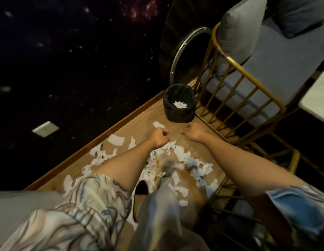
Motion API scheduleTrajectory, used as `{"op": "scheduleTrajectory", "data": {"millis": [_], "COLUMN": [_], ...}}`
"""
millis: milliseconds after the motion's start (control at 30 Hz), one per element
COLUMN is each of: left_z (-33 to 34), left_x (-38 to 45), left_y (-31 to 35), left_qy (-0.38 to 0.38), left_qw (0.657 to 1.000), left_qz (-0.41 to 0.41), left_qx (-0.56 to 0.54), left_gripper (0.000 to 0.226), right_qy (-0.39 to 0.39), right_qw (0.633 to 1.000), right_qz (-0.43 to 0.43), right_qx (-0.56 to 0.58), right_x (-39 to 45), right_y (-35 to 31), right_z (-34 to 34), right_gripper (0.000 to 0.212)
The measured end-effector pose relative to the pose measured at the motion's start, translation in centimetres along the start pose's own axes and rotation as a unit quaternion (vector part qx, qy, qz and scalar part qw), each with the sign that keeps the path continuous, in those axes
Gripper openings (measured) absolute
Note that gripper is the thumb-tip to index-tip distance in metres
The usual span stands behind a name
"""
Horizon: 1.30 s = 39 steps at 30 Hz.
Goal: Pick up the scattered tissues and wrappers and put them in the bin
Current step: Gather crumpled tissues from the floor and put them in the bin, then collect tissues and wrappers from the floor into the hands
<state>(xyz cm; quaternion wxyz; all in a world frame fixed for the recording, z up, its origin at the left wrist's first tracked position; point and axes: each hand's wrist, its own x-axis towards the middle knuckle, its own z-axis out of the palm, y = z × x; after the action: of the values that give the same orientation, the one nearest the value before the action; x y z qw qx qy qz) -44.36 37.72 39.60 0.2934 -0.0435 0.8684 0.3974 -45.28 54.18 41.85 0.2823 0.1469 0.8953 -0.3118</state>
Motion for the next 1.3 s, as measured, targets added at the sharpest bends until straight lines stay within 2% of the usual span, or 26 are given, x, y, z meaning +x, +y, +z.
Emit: {"op": "scheduleTrajectory", "data": {"millis": [133, 233, 333, 500, 600, 733, 900, 1033, 1133, 1300], "left_z": [-0.9, -2.1, -3.4, -4.7, -5.0, -4.4, -0.3, 5.7, 10.3, 15.0], "left_x": [-3.5, -4.9, -6.0, -6.6, -6.4, -5.1, -2.6, 0.6, 3.8, 10.5], "left_y": [-5.7, -10.6, -15.7, -25.6, -31.3, -38.7, -47.5, -54.0, -59.0, -65.0], "left_qy": [-0.004, 0.001, 0.013, 0.017, 0.022, 0.031, 0.054, 0.044, 0.047, 0.086], "left_qw": [0.999, 0.997, 0.993, 0.988, 0.988, 0.987, 0.978, 0.972, 0.974, 0.968], "left_qz": [-0.038, -0.068, -0.097, -0.14, -0.146, -0.153, -0.189, -0.224, -0.219, -0.22], "left_qx": [-0.024, -0.034, -0.064, -0.061, -0.039, -0.047, -0.063, -0.062, -0.047, -0.08], "left_gripper": [0.043, 0.035, 0.023, 0.038, 0.038, 0.036, 0.035, 0.034, 0.04, 0.028], "right_qy": [-0.068, -0.096, -0.108, -0.121, -0.119, -0.138, -0.167, -0.186, -0.194, -0.137], "right_qw": [0.998, 0.994, 0.989, 0.987, 0.989, 0.985, 0.973, 0.96, 0.957, 0.964], "right_qz": [0.016, 0.002, -0.015, -0.035, -0.048, -0.039, -0.066, -0.089, -0.1, -0.181], "right_qx": [0.001, -0.049, -0.099, -0.101, -0.076, -0.094, -0.145, -0.188, -0.189, -0.136], "right_x": [-1.9, -2.5, -2.3, -1.3, -0.2, 2.0, 6.7, 12.0, 16.6, 23.1], "right_y": [-0.2, -0.9, -2.2, -4.9, -5.8, -5.8, -3.6, 0.2, 2.9, 5.3], "right_z": [5.6, 9.8, 14.6, 23.6, 29.4, 37.6, 46.2, 52.6, 57.0, 62.5], "right_gripper": [0.057, 0.056, 0.059, 0.055, 0.05, 0.054, 0.053, 0.047, 0.045, 0.041]}}
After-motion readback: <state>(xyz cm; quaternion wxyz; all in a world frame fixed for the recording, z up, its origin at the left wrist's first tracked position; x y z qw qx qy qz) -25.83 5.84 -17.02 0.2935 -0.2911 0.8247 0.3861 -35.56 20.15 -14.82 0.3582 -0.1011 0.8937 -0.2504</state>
